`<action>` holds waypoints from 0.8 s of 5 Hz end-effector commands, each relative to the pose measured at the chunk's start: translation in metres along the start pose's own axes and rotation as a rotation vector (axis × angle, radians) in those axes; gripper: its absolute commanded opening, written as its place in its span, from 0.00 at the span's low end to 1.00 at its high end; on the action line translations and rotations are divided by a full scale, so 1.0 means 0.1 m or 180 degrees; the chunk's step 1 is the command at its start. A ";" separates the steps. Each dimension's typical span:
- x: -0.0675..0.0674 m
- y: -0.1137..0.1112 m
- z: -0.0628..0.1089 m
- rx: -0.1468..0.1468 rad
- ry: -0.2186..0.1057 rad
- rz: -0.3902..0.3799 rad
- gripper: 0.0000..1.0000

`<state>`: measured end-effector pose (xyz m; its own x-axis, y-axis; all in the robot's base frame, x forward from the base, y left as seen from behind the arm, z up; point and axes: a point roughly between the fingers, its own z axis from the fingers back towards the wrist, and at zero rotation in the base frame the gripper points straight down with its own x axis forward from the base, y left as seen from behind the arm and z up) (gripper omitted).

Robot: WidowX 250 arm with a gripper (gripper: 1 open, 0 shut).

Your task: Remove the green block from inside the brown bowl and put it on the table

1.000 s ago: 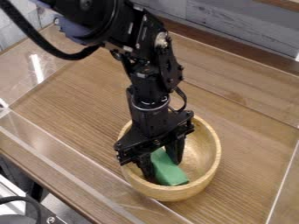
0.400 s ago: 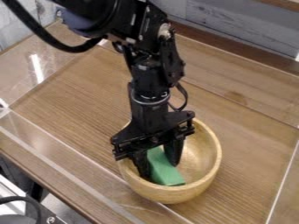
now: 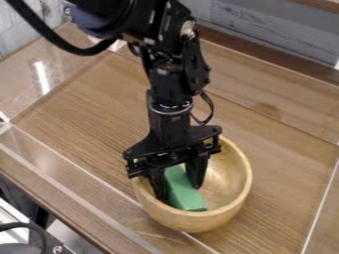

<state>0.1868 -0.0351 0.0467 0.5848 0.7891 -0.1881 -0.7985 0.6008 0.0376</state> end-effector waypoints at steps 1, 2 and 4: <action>0.04 -0.06 0.13 -0.0141 -0.0073 -0.0099 0.00; 0.04 -0.06 0.16 -0.0154 -0.0062 -0.0152 0.00; 0.07 -0.03 0.25 -0.0194 -0.0061 -0.0197 0.00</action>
<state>0.1881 -0.0293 0.0598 0.6291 0.7518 -0.1977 -0.7662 0.6425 0.0049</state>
